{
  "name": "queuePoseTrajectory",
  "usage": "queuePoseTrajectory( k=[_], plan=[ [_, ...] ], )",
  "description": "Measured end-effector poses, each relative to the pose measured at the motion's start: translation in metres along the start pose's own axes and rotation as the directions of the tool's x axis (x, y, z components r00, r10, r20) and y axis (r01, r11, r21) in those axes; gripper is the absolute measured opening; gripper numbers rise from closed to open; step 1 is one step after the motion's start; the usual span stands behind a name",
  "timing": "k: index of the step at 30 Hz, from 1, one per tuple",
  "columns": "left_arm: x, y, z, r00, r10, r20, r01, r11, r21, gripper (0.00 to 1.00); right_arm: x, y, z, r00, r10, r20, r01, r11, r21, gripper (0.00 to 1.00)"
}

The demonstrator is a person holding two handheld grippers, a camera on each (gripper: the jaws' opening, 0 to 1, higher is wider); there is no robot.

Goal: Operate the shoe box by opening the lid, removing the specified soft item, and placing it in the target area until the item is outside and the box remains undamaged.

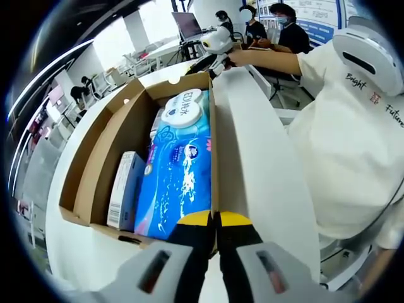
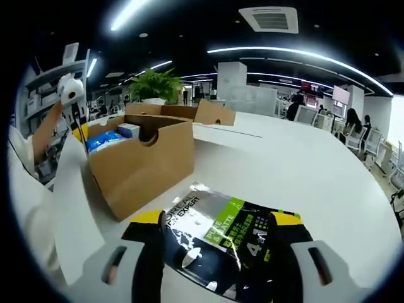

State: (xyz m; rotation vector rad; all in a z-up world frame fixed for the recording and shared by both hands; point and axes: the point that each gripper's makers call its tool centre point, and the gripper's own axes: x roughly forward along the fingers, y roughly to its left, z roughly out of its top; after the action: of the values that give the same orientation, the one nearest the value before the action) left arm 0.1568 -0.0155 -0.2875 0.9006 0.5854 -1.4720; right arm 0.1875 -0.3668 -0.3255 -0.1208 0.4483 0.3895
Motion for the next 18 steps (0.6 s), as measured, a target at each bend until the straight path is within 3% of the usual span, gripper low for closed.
queuePoseTrajectory(
  k=[6, 18],
  plan=[
    [0.0, 0.0, 0.0, 1.0, 0.003, -0.001, -0.003, 1.0, 0.0, 0.02, 0.003, 0.0, -0.016, 0.998, -0.01, -0.054, 0.011, 1.0, 0.016, 0.68],
    [0.0, 0.0, 0.0, 1.0, 0.008, 0.004, -0.008, 1.0, 0.005, 0.02, 0.004, -0.002, -0.016, 0.997, -0.064, -0.03, 0.066, 0.995, 0.073, 0.67]
  ],
)
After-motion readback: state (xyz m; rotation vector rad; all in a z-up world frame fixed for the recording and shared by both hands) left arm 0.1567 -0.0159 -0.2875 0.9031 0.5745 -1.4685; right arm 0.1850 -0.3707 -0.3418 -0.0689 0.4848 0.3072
